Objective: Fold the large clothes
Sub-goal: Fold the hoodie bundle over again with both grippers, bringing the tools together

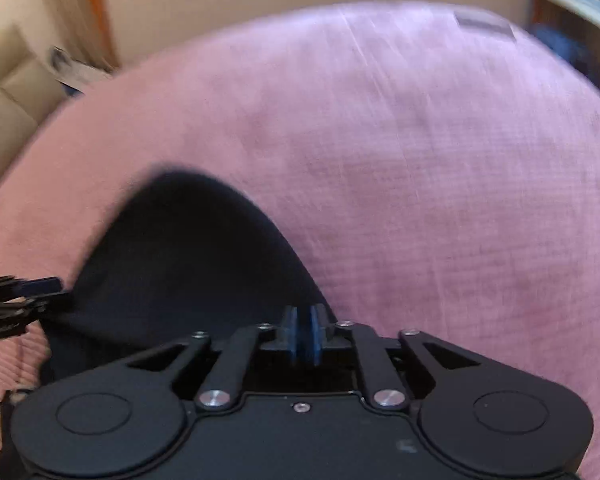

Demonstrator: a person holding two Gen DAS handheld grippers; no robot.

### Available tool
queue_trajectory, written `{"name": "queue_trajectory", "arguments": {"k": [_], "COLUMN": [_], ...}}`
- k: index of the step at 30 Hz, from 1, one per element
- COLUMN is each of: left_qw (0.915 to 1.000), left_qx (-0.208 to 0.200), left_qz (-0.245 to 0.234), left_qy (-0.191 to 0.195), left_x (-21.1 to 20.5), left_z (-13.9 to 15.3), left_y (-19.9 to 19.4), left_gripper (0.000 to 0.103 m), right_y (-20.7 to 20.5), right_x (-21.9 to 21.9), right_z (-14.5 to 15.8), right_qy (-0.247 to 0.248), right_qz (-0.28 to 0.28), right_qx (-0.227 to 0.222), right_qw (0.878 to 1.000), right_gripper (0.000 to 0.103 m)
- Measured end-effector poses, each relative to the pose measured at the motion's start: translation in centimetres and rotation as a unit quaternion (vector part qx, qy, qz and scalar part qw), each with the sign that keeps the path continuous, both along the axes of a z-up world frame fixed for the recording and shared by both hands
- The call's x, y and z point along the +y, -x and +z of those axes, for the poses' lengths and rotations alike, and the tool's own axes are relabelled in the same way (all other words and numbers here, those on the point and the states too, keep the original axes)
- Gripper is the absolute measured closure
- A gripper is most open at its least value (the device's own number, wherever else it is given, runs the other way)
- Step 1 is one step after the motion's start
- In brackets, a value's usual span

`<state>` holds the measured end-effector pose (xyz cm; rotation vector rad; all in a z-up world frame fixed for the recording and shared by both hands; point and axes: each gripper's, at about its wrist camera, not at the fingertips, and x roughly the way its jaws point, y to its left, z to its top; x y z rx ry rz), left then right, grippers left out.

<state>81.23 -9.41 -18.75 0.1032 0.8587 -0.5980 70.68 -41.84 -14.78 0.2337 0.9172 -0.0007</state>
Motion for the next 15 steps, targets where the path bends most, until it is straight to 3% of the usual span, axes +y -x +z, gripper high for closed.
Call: {"name": "queue_trajectory", "arguments": {"k": [1, 4, 6, 7, 8, 10, 11, 13, 15], "left_qw": [0.9998, 0.9994, 0.9994, 0.9993, 0.9989, 0.9991, 0.9992, 0.999, 0.999], "left_qx": [-0.015, -0.021, -0.024, -0.027, -0.028, -0.032, -0.033, -0.025, 0.005], "left_qz": [0.008, 0.02, 0.022, 0.028, 0.036, 0.028, 0.017, 0.007, -0.008], "left_qy": [0.007, 0.018, 0.008, 0.001, -0.006, 0.004, 0.018, 0.037, 0.043], "left_x": [-0.2, -2.0, -3.7, -4.4, -4.9, -5.6, -5.3, -5.5, -5.8], "left_z": [0.8, 1.7, 1.5, 1.1, 0.9, 0.6, 0.7, 0.6, -0.1], "left_y": [-0.4, -2.4, -3.9, -4.1, -4.5, -5.7, -5.7, -6.3, -7.6], "left_gripper": [0.057, 0.05, 0.05, 0.05, 0.049, 0.043, 0.029, 0.019, 0.029], "right_y": [-0.7, -3.6, -5.5, -6.5, -6.6, -7.5, -8.2, -9.4, -10.4], "right_x": [0.6, 2.4, 3.5, 3.7, 4.1, 4.4, 4.5, 4.6, 4.6], "right_z": [0.6, 1.2, 0.9, 0.7, 0.9, 0.5, 0.2, -0.8, -1.7], "right_qy": [0.004, 0.02, 0.025, 0.024, 0.022, 0.024, 0.026, 0.022, 0.018], "right_qz": [0.014, 0.055, 0.075, 0.084, 0.093, 0.104, 0.107, 0.116, 0.123], "right_qx": [-0.008, -0.032, -0.036, -0.043, -0.055, -0.066, -0.059, -0.042, -0.028], "right_qw": [1.0, 0.998, 0.996, 0.995, 0.994, 0.992, 0.992, 0.992, 0.992], "right_gripper": [0.072, 0.065, 0.048, 0.033, 0.029, 0.027, 0.027, 0.027, 0.027]}}
